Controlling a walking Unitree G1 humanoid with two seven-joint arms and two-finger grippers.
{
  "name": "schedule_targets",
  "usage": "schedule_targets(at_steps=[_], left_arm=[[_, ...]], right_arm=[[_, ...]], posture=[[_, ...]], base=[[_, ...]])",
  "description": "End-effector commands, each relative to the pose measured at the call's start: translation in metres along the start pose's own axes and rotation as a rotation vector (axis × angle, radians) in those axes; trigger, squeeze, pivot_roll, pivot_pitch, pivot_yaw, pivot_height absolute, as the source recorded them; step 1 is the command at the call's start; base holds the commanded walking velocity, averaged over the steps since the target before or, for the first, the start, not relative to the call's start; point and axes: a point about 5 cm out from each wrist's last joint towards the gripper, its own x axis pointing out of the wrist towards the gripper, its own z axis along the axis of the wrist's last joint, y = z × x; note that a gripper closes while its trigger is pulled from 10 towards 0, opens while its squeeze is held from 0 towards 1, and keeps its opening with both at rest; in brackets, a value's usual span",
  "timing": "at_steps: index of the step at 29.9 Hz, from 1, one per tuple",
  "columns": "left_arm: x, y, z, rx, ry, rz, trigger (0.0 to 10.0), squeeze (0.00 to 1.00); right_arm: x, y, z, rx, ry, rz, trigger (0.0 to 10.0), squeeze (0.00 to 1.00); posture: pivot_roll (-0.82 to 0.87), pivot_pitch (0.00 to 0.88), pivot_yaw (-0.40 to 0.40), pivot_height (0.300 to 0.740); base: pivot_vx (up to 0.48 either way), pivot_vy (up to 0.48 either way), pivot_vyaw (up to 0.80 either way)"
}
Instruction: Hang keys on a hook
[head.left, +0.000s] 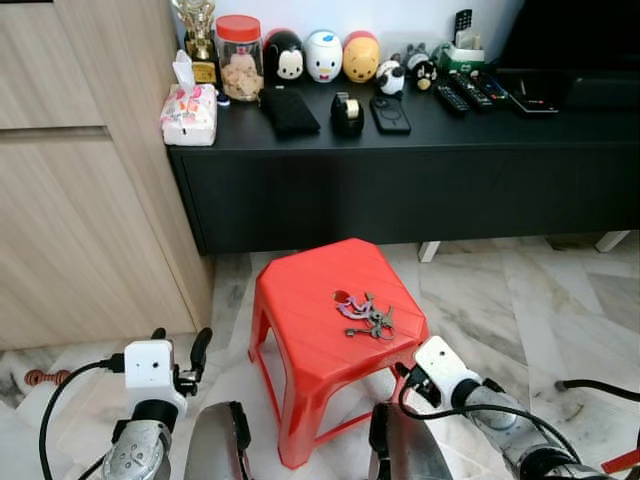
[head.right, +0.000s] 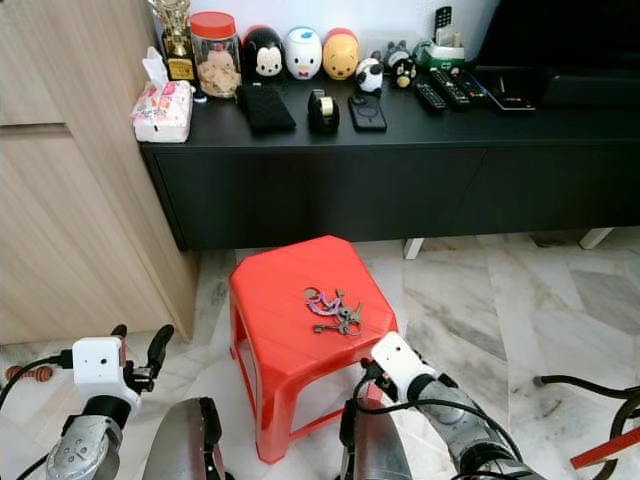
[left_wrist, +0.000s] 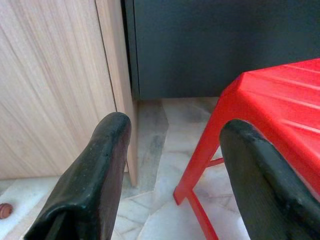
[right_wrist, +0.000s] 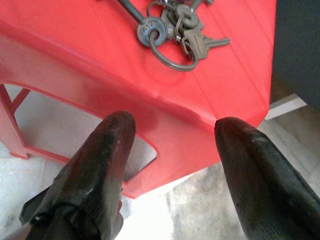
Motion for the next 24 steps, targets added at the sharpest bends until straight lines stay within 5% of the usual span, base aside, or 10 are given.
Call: schedule_targets(at_steps=[1,24], left_arm=[[0.0001,0.0002,0.0000,-0.004,-0.002,-0.002,10.0,0.00],[-0.0009,0.0001,0.0017,-0.006,-0.009,0.002,10.0,0.00]], right_arm=[[-0.0005,-0.0031,0.0018,-0.007,-0.011,0.005,10.0,0.00],[-0.0017,-0.0058,0.0062,-0.072,-0.061,-0.034,10.0,0.00]], posture=[[0.05,0.070,-0.094,0.568],[0.05,0.082,-0.094,0.568]], base=[[0.000,0.000,0.00],[0.000,0.000,0.00]])
